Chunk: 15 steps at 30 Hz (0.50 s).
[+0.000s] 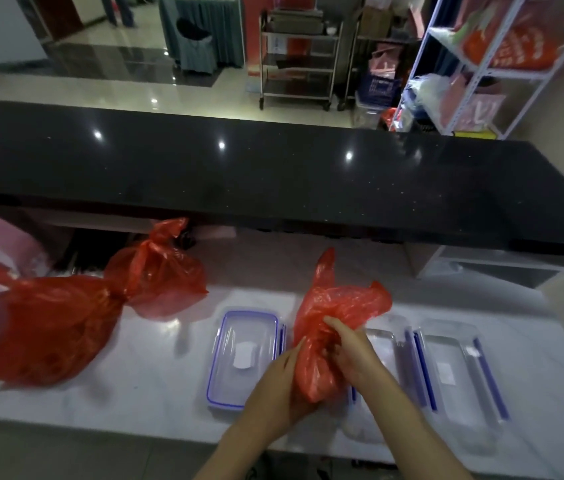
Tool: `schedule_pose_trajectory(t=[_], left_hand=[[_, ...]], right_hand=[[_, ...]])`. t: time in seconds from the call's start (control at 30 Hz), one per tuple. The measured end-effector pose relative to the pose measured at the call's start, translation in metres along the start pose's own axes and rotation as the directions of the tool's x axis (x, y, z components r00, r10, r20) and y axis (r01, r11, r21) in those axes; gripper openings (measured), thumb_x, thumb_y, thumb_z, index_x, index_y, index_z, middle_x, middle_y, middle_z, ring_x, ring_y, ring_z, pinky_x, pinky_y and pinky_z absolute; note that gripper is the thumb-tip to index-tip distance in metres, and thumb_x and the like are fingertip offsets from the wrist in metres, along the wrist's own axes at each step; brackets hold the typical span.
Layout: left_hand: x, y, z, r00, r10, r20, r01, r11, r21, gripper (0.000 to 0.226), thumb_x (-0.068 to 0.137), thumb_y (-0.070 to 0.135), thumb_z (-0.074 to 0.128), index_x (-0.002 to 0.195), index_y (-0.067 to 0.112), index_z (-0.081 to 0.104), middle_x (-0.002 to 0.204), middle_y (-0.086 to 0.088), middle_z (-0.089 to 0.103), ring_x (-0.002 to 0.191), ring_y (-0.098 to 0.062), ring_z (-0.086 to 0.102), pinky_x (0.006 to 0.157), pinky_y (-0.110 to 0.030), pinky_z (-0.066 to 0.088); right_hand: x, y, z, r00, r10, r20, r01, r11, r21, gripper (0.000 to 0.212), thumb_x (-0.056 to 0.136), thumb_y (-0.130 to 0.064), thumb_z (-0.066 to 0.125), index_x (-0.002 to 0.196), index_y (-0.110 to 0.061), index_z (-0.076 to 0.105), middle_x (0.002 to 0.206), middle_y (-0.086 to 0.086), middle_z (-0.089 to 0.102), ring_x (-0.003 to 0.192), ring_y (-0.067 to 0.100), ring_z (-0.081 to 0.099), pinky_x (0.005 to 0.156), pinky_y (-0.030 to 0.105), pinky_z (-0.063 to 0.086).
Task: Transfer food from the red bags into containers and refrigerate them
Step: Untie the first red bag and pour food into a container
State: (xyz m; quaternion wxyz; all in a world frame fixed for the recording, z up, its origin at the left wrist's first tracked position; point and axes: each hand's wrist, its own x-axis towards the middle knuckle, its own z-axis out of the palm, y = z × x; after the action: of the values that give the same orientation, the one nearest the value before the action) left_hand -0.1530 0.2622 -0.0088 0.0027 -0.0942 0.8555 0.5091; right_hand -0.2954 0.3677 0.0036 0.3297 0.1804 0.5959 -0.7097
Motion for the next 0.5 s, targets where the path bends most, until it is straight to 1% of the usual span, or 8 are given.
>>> schedule_pose_trajectory(t=[0.1,0.17,0.23,0.3,0.37,0.43,0.47,0.5], left_hand=[[0.010,-0.015,-0.004,0.998,0.022,-0.064,-0.022,1.000,0.000,0.075,0.075,0.034,0.085,0.142,0.043,0.052,0.130,0.020,0.066,0.117,0.003,0.063,0.098,-0.019,0.051],[0.016,-0.023,-0.006,0.996,0.000,-0.093,-0.001,1.000,-0.004,0.077,0.071,0.037,0.085,0.140,0.048,0.052,0.119,0.025,0.069,0.108,0.011,0.064,0.092,-0.014,0.051],[0.022,-0.027,-0.009,0.994,-0.001,-0.109,0.000,1.000,-0.010,0.075,0.069,0.029,0.082,0.131,0.057,0.052,0.111,0.034,0.067,0.103,0.016,0.062,0.089,-0.007,0.047],[0.027,-0.032,-0.012,0.993,-0.005,-0.118,0.004,1.000,-0.010,0.073,0.070,0.021,0.078,0.128,0.057,0.054,0.112,0.030,0.068,0.105,0.011,0.064,0.091,-0.014,0.050],[0.029,-0.036,-0.012,0.994,-0.014,-0.111,0.012,1.000,-0.021,0.066,0.073,0.018,0.075,0.128,0.051,0.057,0.116,0.024,0.070,0.107,0.007,0.065,0.095,-0.023,0.054],[0.031,-0.035,-0.012,0.996,-0.023,-0.091,0.022,1.000,-0.006,0.064,0.078,0.022,0.069,0.135,0.047,0.055,0.121,0.022,0.069,0.111,0.005,0.064,0.098,-0.026,0.054],[0.032,-0.034,-0.011,0.998,-0.016,-0.068,0.017,1.000,0.018,0.063,0.083,0.026,0.067,0.140,0.047,0.051,0.125,0.021,0.067,0.114,0.004,0.063,0.102,-0.027,0.053],[0.034,-0.032,-0.011,0.999,-0.003,-0.050,0.004,1.000,0.029,0.061,0.087,0.029,0.067,0.143,0.047,0.049,0.128,0.021,0.065,0.116,0.004,0.062,0.104,-0.026,0.052]], right_hand=[[0.004,0.003,-0.009,0.991,-0.129,0.045,0.134,0.981,-0.142,0.025,0.092,-0.012,0.071,0.117,-0.013,0.067,0.105,0.014,0.076,0.093,0.023,0.072,0.082,0.036,0.060],[-0.002,0.009,-0.021,0.959,-0.281,0.026,0.271,0.893,-0.359,0.034,0.094,-0.018,0.071,0.128,-0.019,0.063,0.110,0.009,0.075,0.102,0.017,0.071,0.093,0.035,0.057],[-0.016,0.017,-0.038,0.914,-0.401,0.061,0.378,0.784,-0.492,0.048,0.095,-0.023,0.071,0.141,-0.026,0.055,0.123,-0.001,0.073,0.119,0.011,0.065,0.105,0.035,0.050],[-0.032,0.030,-0.058,0.861,-0.458,0.223,0.499,0.671,-0.548,0.047,0.095,-0.029,0.071,0.140,-0.033,0.057,0.133,-0.013,0.066,0.126,0.004,0.060,0.108,0.031,0.048],[-0.041,0.044,-0.073,0.829,-0.416,0.374,0.550,0.486,-0.679,0.055,0.091,-0.044,0.073,0.142,-0.042,0.053,0.144,-0.025,0.054,0.134,-0.002,0.051,0.111,0.023,0.041],[-0.039,0.059,-0.081,0.809,-0.392,0.438,0.559,0.286,-0.778,0.064,0.086,-0.051,0.074,0.143,-0.052,0.044,0.148,-0.034,0.042,0.138,-0.010,0.040,0.114,0.017,0.034],[-0.036,0.064,-0.081,0.800,-0.418,0.431,0.556,0.246,-0.794,0.064,0.085,-0.050,0.075,0.140,-0.055,0.044,0.145,-0.036,0.042,0.136,-0.013,0.041,0.114,0.015,0.034],[-0.034,0.067,-0.079,0.791,-0.460,0.403,0.553,0.258,-0.792,0.060,0.084,-0.048,0.078,0.134,-0.055,0.046,0.139,-0.037,0.047,0.130,-0.014,0.046,0.112,0.014,0.038]])
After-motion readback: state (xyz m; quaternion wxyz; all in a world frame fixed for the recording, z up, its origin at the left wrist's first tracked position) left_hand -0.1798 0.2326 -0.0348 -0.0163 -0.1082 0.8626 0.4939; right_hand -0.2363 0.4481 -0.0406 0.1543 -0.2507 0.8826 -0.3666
